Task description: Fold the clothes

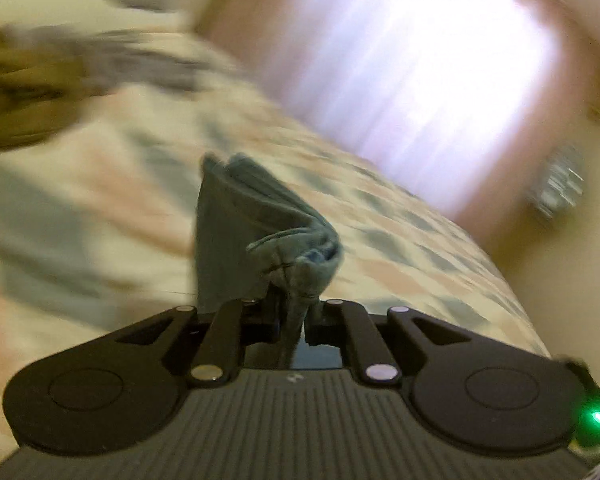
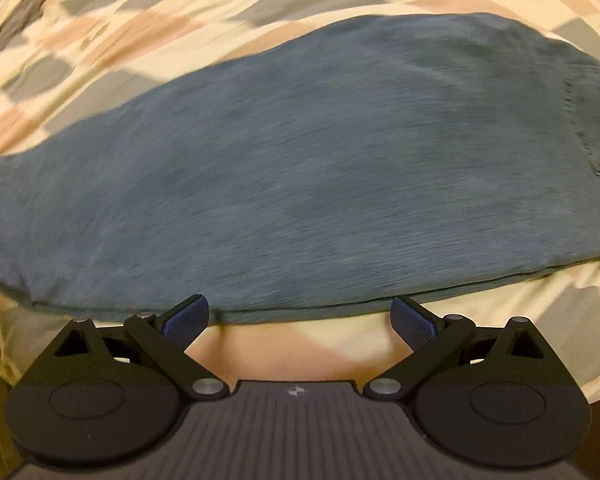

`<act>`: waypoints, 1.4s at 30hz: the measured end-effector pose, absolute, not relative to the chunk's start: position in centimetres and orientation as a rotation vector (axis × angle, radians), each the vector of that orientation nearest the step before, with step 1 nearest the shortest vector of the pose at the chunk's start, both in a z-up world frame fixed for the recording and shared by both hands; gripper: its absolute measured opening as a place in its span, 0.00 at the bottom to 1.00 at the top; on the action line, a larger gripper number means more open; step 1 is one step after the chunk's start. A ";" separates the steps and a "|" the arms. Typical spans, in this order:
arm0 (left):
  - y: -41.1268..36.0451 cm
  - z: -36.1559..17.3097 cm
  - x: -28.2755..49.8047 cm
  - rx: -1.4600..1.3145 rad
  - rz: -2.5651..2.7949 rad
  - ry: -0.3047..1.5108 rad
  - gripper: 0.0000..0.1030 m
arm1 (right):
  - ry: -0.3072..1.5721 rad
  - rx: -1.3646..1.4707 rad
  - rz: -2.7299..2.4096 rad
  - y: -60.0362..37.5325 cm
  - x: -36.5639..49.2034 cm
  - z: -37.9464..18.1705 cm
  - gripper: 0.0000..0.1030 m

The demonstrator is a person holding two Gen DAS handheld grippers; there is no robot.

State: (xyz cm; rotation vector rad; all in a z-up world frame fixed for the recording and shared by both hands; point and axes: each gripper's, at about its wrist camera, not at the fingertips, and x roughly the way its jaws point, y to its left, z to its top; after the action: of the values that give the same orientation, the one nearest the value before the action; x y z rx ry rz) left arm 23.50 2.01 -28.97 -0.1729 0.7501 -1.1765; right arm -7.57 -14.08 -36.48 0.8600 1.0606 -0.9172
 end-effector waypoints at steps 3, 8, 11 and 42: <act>-2.1 -29.3 16.8 -0.133 -1.296 0.771 0.07 | 1.013 0.878 -0.934 -15.8 -10.7 -36.3 0.97; -8.0 -35.1 6.5 0.011 -1.352 0.932 0.10 | 0.956 0.912 -0.961 -18.7 -17.8 -35.9 0.97; -10.0 -38.1 2.1 0.120 -1.308 0.973 0.10 | 0.921 0.946 -0.964 -20.3 -23.0 -35.7 0.95; -7.0 -34.0 3.9 0.471 -1.700 0.961 0.35 | 0.714 1.465 -0.434 -26.4 -13.0 -44.5 0.14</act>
State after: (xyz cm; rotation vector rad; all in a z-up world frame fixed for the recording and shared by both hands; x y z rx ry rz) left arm 3.87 -7.00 -33.96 0.4707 0.9610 -1.6997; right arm -12.98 -26.38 -44.45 1.4653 0.7140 -0.4342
